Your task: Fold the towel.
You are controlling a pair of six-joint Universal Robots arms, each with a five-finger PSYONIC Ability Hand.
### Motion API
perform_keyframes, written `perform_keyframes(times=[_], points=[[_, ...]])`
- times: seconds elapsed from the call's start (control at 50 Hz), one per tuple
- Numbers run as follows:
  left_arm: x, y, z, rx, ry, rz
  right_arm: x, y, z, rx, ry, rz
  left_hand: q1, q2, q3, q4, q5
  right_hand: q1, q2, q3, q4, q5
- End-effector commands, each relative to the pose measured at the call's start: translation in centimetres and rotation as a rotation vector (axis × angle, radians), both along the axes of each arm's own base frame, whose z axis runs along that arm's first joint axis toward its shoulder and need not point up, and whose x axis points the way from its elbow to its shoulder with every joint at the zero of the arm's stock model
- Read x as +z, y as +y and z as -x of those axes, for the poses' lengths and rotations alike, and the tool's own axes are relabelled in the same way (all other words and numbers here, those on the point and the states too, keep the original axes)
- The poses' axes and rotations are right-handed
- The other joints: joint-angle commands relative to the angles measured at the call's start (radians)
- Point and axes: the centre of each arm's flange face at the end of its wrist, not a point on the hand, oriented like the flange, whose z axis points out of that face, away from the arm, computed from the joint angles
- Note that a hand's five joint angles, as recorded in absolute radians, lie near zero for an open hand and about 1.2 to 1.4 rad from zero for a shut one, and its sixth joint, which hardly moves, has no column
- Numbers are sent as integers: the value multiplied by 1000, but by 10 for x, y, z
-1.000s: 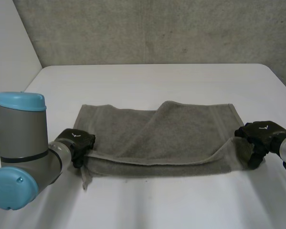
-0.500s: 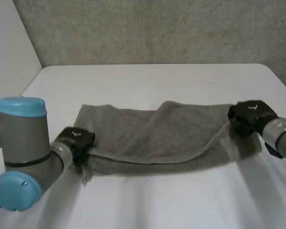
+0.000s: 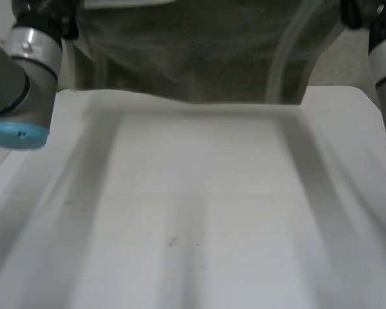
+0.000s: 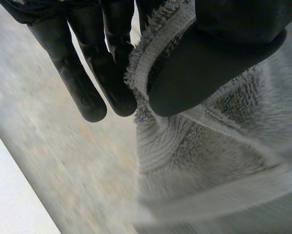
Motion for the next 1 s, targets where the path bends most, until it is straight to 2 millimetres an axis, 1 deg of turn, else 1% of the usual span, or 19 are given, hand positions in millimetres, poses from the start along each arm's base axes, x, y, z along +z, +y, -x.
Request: perform_keyframes(times=[0.02, 0.04, 0.06, 0.08, 0.1, 0.12, 0.14, 0.16, 0.18, 0.2, 0.24, 0.36, 0.42, 0.44, 0.46, 0.5, 0.66, 0.8, 1.0], points=[[-125, 39, -21, -51, -179, -467, -88, 34, -1, 140, 165, -436, 206, 185, 181, 179, 196, 5, 182, 181, 179, 185], [-125, 39, -22, -51, -180, -467, -109, 41, 4, 151, 198, -536, 206, 185, 181, 179, 196, 5, 182, 181, 179, 185], [-148, 50, -24, -72, -208, -544, -109, 41, 4, 151, 198, -537, 206, 185, 181, 179, 196, 5, 182, 181, 179, 185], [-148, 50, -24, -72, -208, -545, -129, 48, 6, 158, 237, -625, 206, 185, 181, 179, 196, 5, 182, 181, 179, 185], [-167, 60, -25, -93, -233, -606, -129, 49, 6, 158, 237, -625, 206, 185, 181, 179, 196, 5, 182, 181, 179, 185], [-187, 70, -27, -102, -260, -669, -153, 55, 10, 149, 289, -705, 206, 185, 181, 179, 196, 5, 182, 181, 179, 185], [-187, 70, -27, -102, -261, -669, -173, 62, 12, 142, 342, -762, 206, 185, 181, 179, 196, 5, 182, 181, 179, 185], [-205, 76, -28, -105, -289, -720, -173, 62, 12, 142, 342, -763, 206, 185, 181, 179, 196, 5, 182, 181, 179, 185], [-220, 80, -30, -104, -322, -758, -188, 66, 16, 130, 388, -799, 206, 185, 181, 179, 196, 5, 182, 181, 179, 185], [-220, 80, -30, -104, -322, -758, -200, 69, 22, 113, 431, -822, 206, 185, 181, 179, 196, 5, 182, 181, 179, 185], [-239, 84, -33, -98, -375, -801, -207, 70, 26, 101, 455, -839, 206, 185, 181, 179, 196, 5, 182, 181, 179, 185], [-242, 85, -40, -76, -394, -815, -207, 72, 33, 71, 459, -851, 206, 185, 181, 179, 196, 5, 182, 181, 179, 185], [-229, 85, -41, -72, -382, -782, -200, 69, 39, 48, 434, -850, 22, 0, -3, -6, 11, 5, 182, 181, 179, 185], [-223, 85, -42, -70, -372, -765, -200, 69, 39, 48, 434, -850, -173, -195, -198, -200, -184, 5, 182, 181, 179, 185], [-223, 85, -42, -70, -371, -765, -196, 67, 44, 33, 416, -847, -175, -197, -200, -202, -186, 5, 182, 181, 179, 185], [-213, 87, -41, -67, -366, -740, -192, 66, 47, 22, 397, -844, -435, -457, -460, -463, -446, 5, 182, 181, 179, 185], [-205, 103, -31, -112, -344, -729, -190, 62, 63, -24, 341, -867, -662, -684, -687, -689, -673, 5, 182, 181, 179, 185], [-205, 117, -15, -173, -276, -754, -190, 58, 70, -60, 310, -884, -703, -725, -728, -731, -714, 5, 182, 181, 179, 185], [-209, 113, 1, -212, -138, -771, -185, 54, 77, -80, 199, -913, -689, -710, -714, -716, -700, 5, 182, 181, 179, 185]])
